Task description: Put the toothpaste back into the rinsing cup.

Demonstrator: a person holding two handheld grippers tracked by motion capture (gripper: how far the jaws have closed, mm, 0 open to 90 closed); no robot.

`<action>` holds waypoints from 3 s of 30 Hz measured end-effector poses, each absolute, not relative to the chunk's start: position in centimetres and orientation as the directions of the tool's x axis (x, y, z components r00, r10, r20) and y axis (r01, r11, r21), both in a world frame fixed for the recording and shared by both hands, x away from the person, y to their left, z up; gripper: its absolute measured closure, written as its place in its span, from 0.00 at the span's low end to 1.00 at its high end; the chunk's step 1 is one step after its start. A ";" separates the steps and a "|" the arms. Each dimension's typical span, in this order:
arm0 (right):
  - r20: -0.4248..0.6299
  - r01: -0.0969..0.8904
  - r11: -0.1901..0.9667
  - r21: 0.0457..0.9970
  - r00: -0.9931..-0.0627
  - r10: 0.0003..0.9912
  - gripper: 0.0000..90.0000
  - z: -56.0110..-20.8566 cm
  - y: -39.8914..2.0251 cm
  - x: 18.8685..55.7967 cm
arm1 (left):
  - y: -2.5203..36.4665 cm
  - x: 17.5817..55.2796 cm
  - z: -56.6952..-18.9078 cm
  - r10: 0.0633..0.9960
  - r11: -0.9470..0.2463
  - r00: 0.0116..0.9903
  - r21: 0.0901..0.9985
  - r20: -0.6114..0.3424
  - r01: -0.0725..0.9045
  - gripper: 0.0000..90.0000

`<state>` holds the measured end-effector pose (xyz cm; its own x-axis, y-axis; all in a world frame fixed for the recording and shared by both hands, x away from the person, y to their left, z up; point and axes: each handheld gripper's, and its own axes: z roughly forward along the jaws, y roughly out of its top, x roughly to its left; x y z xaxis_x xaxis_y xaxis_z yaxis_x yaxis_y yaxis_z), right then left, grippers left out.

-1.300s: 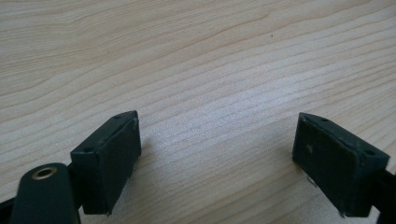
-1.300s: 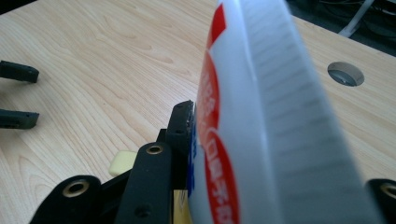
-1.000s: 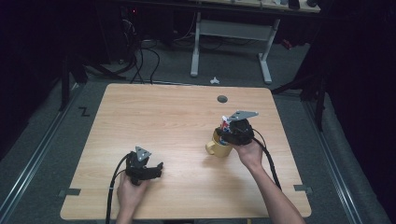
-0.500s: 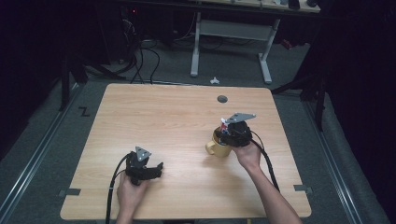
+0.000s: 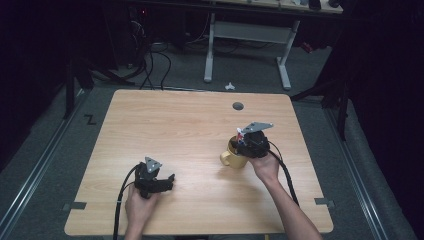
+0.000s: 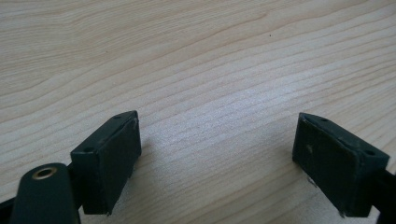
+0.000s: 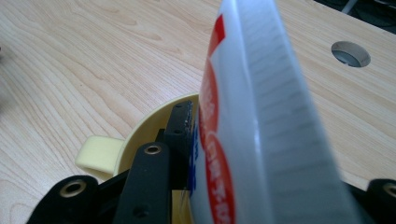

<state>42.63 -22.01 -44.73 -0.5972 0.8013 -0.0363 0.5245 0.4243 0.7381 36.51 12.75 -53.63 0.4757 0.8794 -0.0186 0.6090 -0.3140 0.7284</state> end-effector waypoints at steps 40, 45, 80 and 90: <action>-0.035 0.477 0.367 0.798 -0.572 0.819 0.43 -42.6 -22.7 41.2 | 12.7 36.5 -53.6 0.880 -0.314 0.475 0.728 -0.018 0.609 0.18; -0.037 0.465 0.363 0.807 -0.575 0.818 0.43 -42.1 -22.9 40.7 | 12.7 36.5 -53.6 0.880 -0.314 0.476 0.728 -0.018 0.609 0.18; -0.007 0.441 0.292 0.849 -0.544 0.839 0.47 -40.7 -25.3 38.1 | 12.7 36.5 -53.6 0.880 -0.313 0.475 0.729 -0.019 0.609 0.18; -0.011 0.401 0.255 0.880 -0.520 0.854 0.50 -39.9 -26.4 36.9 | 12.7 36.5 -53.6 0.880 -0.314 0.475 0.729 -0.018 0.608 0.18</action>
<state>36.91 -26.37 -39.88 -0.5200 0.8541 -0.0108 0.4007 0.2551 0.8800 36.51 12.73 -53.64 0.4751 0.8798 -0.0178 0.6083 -0.3138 0.7290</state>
